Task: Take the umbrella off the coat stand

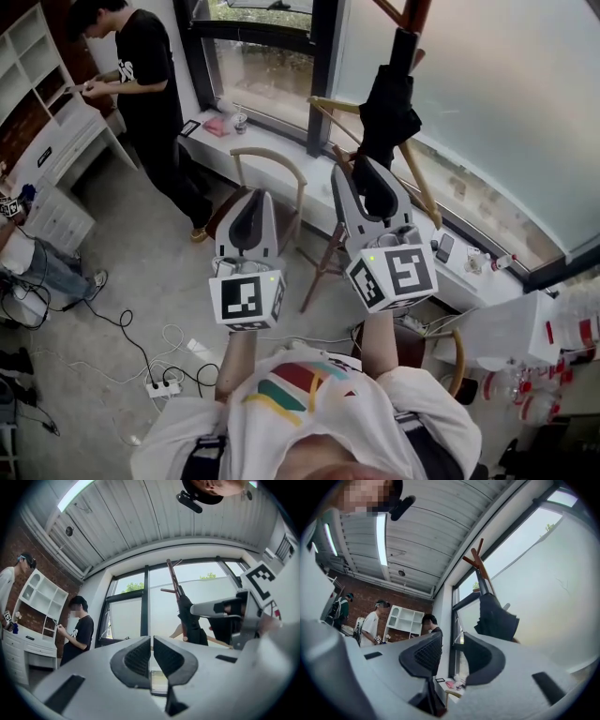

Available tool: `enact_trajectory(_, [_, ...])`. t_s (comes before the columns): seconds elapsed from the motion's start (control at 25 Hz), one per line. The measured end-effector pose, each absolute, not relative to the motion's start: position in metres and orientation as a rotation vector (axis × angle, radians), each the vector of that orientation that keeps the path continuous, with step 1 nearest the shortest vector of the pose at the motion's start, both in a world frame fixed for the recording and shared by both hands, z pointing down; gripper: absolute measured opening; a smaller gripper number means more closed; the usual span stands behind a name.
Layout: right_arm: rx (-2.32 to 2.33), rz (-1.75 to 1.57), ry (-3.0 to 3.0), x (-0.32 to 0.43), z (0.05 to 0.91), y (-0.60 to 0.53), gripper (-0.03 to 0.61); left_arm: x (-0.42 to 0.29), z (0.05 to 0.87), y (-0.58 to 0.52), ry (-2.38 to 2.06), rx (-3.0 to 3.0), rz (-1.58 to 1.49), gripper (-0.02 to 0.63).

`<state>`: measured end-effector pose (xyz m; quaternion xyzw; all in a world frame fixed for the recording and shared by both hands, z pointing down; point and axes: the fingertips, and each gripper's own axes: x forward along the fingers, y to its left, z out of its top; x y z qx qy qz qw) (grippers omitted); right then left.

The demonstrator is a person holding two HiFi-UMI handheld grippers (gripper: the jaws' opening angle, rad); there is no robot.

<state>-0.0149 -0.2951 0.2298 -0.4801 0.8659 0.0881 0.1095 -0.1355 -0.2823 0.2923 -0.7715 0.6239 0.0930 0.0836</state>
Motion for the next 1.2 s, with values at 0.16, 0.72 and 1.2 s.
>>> enact_trajectory(0.16, [-1.532, 0.298, 2.480, 0.019, 0.214, -0.316, 0.171, -0.126, 0.293, -0.287, 1.854, -2.316, 0.272, 0.015])
enact_trajectory(0.72, [-1.612, 0.096, 2.539, 0.055, 0.246, -0.371, 0.286, -0.106, 0.297, -0.295, 1.834, -2.348, 0.268, 0.015])
enact_trajectory(1.2, [-1.603, 0.035, 2.617, 0.050, 0.269, -0.386, 0.270, -0.103, 0.301, -0.302, 1.831, -2.358, 0.254, 0.015])
